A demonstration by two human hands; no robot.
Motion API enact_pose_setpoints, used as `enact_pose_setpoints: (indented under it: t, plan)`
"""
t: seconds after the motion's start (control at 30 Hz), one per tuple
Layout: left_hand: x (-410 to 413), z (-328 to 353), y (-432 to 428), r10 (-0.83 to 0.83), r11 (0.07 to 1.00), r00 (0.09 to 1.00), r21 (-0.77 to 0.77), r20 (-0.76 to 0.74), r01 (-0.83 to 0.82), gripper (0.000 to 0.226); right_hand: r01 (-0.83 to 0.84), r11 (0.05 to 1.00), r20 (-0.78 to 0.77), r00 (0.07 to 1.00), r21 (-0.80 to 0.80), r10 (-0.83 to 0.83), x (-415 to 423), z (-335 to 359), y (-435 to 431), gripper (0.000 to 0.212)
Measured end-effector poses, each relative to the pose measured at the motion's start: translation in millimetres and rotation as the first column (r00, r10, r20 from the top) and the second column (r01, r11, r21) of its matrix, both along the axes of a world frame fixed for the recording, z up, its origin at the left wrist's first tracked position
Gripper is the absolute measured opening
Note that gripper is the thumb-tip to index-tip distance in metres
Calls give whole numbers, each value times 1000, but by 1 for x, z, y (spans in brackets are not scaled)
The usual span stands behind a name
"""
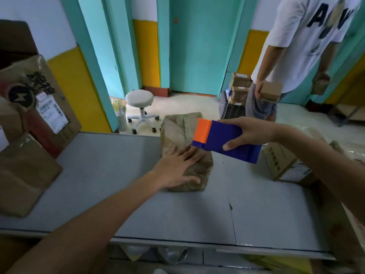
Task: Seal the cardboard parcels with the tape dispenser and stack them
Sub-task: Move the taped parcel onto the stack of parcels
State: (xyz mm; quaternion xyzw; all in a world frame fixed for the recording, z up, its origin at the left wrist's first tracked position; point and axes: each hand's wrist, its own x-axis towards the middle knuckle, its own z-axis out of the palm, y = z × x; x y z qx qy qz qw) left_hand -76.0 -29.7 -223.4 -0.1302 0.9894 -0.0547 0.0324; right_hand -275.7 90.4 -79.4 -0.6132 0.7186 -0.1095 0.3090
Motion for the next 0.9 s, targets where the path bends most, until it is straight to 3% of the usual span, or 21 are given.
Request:
enact_pose_setpoints:
  t: [0.13,0.2,0.27,0.3,0.33,0.4,0.43,0.47,0.53,0.67,0.77,0.9]
  plan:
    - [4,13,-10,-89,995,996,50,14,88,67,5,1000,78,997,15,-6,6,1,8,68]
    - [12,19,-8,-22,939,985,334,-168,78,68,-6,999,110,994,36,2,8,2,13,70]
    - [20,31,-2,271,749,838,650,-474,126,59,-26,998,132,991,58,18,12,1,16,68]
    - [24,39,0,452,639,728,756,-515,139,52,-41,997,126,992,68,33,14,-1,17,67]
    - [29,49,3,599,483,657,861,-458,160,43,-56,996,114,992,72,48,18,-3,16,67]
    - [34,67,7,704,70,677,969,-216,237,32,-77,994,115,991,79,67,25,-6,13,62]
    - [37,73,7,689,-68,713,969,-127,238,31,-84,993,127,989,79,74,29,-7,10,61]
    - [40,77,7,663,-134,744,964,-84,228,31,-96,992,142,986,78,84,34,-7,7,62]
    - [48,80,6,643,-200,765,953,-49,229,27,-126,990,164,980,69,113,40,-5,1,66]
    - [60,78,4,661,-292,750,919,-7,266,18,-183,982,238,957,55,165,46,-1,-4,50]
    - [67,76,2,666,-312,745,906,-8,288,25,-215,976,272,942,44,196,50,0,-4,48]
    - [72,76,4,688,-271,724,909,-47,316,37,-229,973,284,934,16,215,51,-1,-4,51]
